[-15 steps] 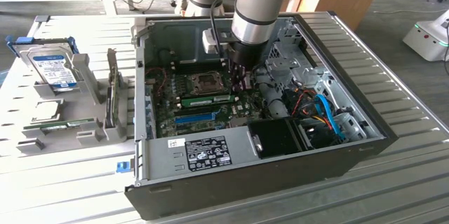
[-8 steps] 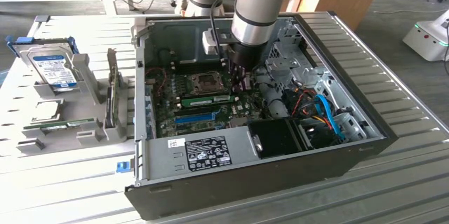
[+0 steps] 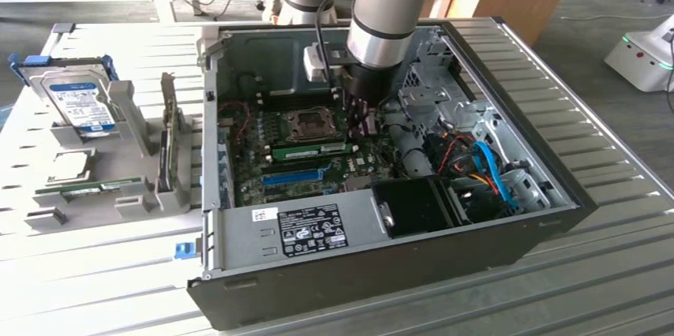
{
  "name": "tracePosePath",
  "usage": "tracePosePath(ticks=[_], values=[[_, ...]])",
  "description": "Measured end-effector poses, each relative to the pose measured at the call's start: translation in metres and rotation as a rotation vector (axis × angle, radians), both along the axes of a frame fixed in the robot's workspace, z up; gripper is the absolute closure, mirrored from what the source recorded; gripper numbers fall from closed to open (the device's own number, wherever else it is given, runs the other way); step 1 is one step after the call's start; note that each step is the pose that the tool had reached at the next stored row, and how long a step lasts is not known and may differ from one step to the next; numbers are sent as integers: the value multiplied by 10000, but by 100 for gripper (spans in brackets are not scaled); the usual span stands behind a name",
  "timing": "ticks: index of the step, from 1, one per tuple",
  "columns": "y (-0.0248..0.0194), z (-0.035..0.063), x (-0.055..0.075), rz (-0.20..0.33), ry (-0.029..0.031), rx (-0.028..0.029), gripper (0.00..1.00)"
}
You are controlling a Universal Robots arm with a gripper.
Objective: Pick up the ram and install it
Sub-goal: 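Press down the ram until it locks into place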
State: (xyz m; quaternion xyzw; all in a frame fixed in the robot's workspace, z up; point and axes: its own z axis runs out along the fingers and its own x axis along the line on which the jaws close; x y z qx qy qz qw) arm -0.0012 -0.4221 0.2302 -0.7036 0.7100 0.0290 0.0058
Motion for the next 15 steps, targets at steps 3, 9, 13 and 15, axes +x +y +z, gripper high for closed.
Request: tracePosePath(ticks=[3, 9, 13, 15], values=[[0, 0, 0, 1, 0, -1, 89], [0, -9, 0, 0, 1, -1, 89], [1, -14, 0, 1, -1, 3, 89], [1, -18, 0, 0, 0, 1, 89]])
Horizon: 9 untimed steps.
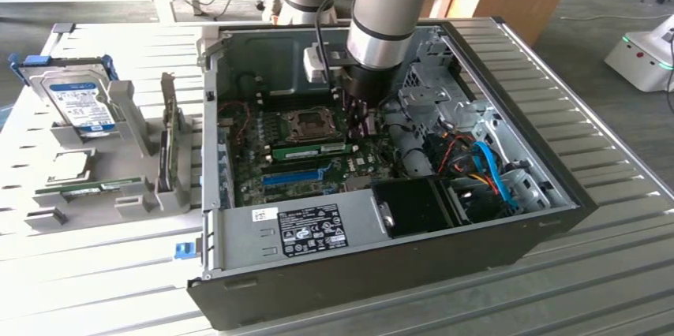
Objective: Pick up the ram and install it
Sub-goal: 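Press down the ram until it locks into place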
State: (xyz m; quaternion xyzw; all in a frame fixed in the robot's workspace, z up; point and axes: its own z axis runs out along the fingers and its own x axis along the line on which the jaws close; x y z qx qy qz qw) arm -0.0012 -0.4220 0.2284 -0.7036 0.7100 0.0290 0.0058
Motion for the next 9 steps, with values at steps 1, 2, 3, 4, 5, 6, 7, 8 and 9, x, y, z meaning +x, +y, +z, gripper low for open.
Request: tracePosePath(ticks=[1, 2, 3, 4, 5, 6, 7, 8, 9], values=[[0, -3, 0, 0, 0, 0, 89], [0, -5, 0, 0, 0, -1, 89], [0, -6, 0, 0, 0, -1, 89], [0, -6, 0, 0, 0, -1, 89], [0, -10, 0, 0, -1, 2, 89], [0, -14, 0, 0, -2, 3, 89], [0, -16, 0, 0, 0, 0, 89], [-1, -18, 0, 0, 0, -2, 89], [-1, -19, 0, 0, 1, -3, 89]])
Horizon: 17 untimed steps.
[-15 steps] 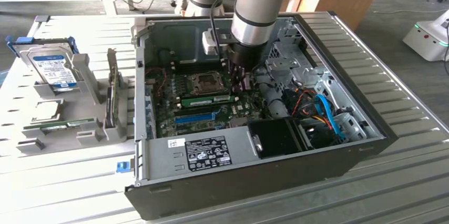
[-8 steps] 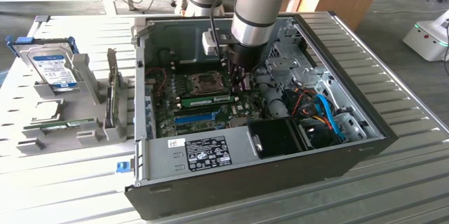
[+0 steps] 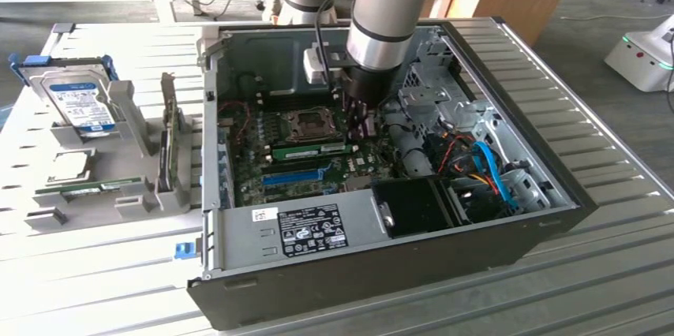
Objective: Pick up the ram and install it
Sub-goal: 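Press down the ram until it locks into place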
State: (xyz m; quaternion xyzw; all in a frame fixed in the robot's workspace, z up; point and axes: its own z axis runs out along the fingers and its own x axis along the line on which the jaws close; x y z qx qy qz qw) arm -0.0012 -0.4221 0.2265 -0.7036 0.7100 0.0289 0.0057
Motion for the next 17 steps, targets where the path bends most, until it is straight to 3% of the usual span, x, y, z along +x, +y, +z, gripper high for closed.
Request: tracePosePath(ticks=[17], values=[[0, -21, 0, 0, -1, 2, 89]])
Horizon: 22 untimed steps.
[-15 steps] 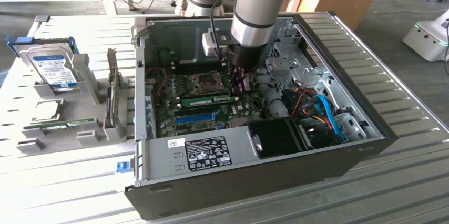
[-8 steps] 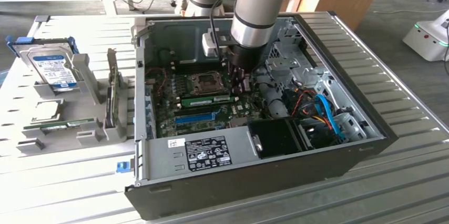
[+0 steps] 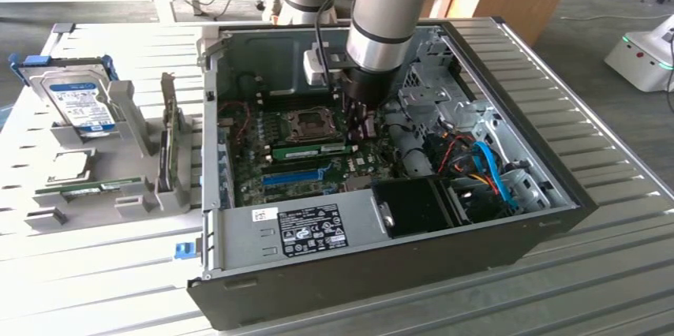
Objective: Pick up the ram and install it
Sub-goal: 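Press down the ram until it locks into place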
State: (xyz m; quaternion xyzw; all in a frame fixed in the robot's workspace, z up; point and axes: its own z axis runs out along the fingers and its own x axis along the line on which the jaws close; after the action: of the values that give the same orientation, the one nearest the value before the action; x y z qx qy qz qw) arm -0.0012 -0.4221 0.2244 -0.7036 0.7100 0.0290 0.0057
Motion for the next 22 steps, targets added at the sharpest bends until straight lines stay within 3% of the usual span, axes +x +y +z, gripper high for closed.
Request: tracePosePath(ticks=[22], values=[[-1, -19, 0, 0, 0, 1, 89]])
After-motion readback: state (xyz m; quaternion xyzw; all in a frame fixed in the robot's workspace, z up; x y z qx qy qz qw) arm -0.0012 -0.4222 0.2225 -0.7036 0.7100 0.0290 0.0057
